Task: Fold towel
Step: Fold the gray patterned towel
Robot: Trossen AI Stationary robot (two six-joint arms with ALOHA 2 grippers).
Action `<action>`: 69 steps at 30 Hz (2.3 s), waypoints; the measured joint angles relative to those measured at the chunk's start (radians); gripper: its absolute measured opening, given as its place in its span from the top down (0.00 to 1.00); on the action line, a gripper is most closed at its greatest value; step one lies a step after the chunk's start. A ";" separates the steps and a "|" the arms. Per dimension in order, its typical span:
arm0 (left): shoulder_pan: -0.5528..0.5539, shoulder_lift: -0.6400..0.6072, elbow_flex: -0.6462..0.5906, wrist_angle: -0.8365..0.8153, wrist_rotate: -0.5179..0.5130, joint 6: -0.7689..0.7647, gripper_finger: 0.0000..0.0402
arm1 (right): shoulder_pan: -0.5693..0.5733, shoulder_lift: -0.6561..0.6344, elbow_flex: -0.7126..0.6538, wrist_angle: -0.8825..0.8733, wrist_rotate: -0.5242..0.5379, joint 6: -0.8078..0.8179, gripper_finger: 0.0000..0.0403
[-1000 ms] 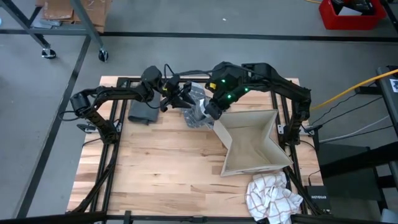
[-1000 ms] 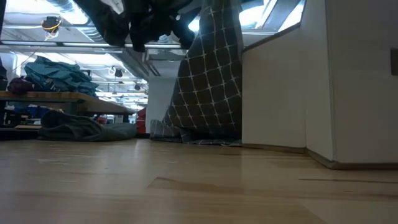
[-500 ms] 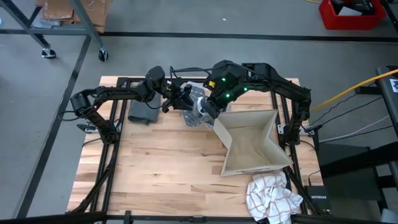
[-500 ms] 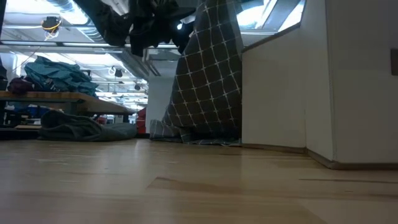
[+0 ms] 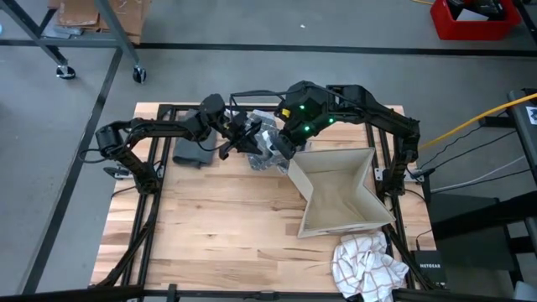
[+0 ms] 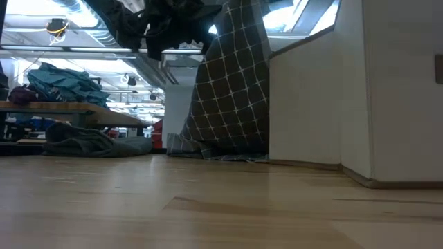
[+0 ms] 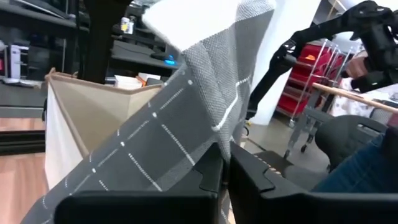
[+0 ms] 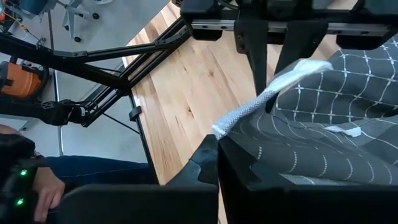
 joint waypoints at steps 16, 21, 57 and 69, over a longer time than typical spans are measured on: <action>-0.003 0.000 0.000 -0.005 -0.014 -0.010 1.00 | -0.001 0.024 0.000 0.003 0.012 0.180 0.80; -0.003 0.000 0.000 -0.070 -0.014 0.032 1.00 | -0.001 0.051 0.000 0.027 0.021 0.210 0.69; -0.004 0.000 -0.001 -0.260 -0.157 0.047 1.00 | 0.045 0.228 0.000 0.127 0.049 0.676 0.55; -0.004 0.000 -0.001 -0.263 -0.157 0.047 1.00 | 0.037 0.228 0.000 0.103 0.137 0.764 0.55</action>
